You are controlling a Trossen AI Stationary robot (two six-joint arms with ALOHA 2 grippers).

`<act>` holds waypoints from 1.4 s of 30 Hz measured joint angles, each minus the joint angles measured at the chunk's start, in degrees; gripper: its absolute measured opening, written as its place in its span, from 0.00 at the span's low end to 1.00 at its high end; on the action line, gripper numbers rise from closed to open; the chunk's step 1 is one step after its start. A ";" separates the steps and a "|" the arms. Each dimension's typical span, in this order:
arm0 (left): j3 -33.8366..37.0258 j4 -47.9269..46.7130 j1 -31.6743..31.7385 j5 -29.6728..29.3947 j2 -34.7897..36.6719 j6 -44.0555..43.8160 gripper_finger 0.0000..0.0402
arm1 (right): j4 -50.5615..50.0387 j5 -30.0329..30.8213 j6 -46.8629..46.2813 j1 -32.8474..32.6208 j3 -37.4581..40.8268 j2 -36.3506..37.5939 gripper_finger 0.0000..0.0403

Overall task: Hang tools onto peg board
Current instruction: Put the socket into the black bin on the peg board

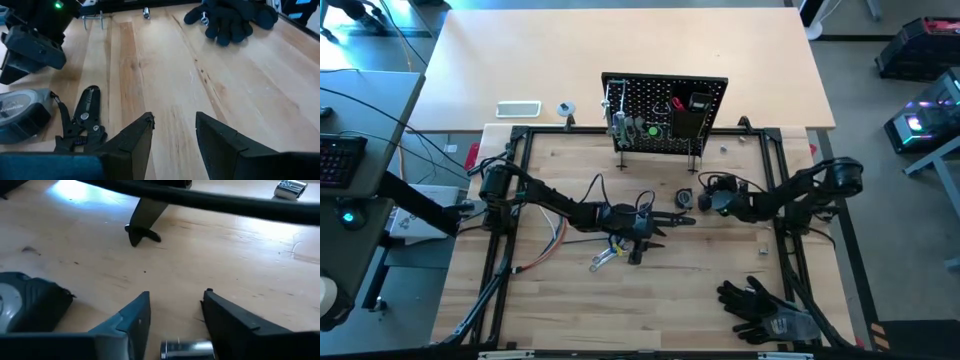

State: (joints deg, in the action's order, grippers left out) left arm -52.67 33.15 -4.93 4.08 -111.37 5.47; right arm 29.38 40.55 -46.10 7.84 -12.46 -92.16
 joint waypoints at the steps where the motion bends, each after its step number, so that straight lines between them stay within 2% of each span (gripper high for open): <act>1: 0.00 -0.07 0.00 0.02 0.00 0.20 0.35 | 0.03 0.06 0.10 0.02 -0.10 -0.34 0.39; 7: 0.00 -0.37 0.04 0.09 0.00 0.38 0.35 | -0.54 -0.28 1.17 -1.28 -0.12 -0.15 0.20; 17: 0.00 -0.59 0.04 0.09 0.00 0.75 0.35 | 0.38 -4.23 1.33 -4.80 -0.12 0.81 0.20; 26: 0.00 -0.61 0.27 0.09 0.00 0.72 0.35 | 6.10 -8.66 1.12 -9.83 0.06 1.64 0.20; 29: 0.00 -0.61 0.56 0.07 0.00 0.66 0.35 | 6.85 -10.75 2.39 -11.36 0.10 4.22 0.20; 33: 0.00 -0.59 0.85 0.06 0.00 0.39 0.35 | 7.33 -10.67 5.08 -12.70 0.10 9.48 0.20; 42: 0.00 -0.63 0.90 0.06 0.00 -0.32 0.35 | 7.99 -13.65 16.11 -15.83 -0.61 24.89 0.20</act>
State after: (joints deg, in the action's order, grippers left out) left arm -52.66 32.52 -4.03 4.13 -111.37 5.15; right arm 37.37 26.90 -30.00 -8.00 -13.07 -67.27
